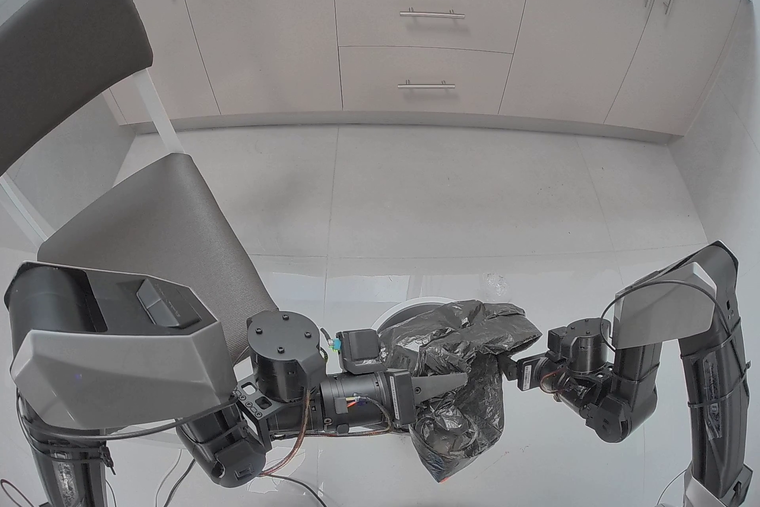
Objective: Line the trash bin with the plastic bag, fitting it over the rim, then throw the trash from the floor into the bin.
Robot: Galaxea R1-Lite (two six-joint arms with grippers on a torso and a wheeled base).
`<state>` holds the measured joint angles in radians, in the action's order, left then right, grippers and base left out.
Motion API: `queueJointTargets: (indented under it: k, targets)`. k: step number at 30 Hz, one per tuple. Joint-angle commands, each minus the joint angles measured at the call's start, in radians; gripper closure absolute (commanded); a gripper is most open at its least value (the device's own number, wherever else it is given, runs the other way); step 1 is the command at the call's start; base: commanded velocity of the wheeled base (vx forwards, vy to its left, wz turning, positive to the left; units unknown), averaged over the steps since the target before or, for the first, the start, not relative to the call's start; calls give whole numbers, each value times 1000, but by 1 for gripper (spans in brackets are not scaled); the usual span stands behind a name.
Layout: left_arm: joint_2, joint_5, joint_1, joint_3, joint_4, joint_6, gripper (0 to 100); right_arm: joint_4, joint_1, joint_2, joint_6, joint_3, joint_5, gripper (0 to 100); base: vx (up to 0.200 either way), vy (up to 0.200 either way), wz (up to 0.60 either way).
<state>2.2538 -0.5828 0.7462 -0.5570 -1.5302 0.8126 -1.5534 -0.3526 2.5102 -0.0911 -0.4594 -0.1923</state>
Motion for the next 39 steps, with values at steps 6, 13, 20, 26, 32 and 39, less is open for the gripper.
queueJointTargets:
  k: [6, 13, 20, 26, 32, 39]
  targets:
    - [0, 0, -1, 0, -1, -1, 100, -17, 52, 2, -6, 76, -2, 0, 0, 0, 0]
    - [0, 0, -1, 0, -1, -1, 100, -17, 52, -11, -15, 142, -2, 0, 0, 0, 0]
    - [0, 0, -1, 0, -1, 0, 100, -17, 47, -16, -39, 154, 8, 0, 0, 0, 0]
    - [0, 0, -1, 0, -1, 0, 100, -17, 20, -22, -62, 122, 5, 0, 0, 0, 0]
    - [0, 0, -1, -1, -1, 0, 100, -17, -22, -90, -64, 110, -1, 0, 0, 0, 0]
    - [1, 0, -1, -1, -1, 0, 100, -17, -36, -106, -64, 97, -1, 0, 0, 0, 0]
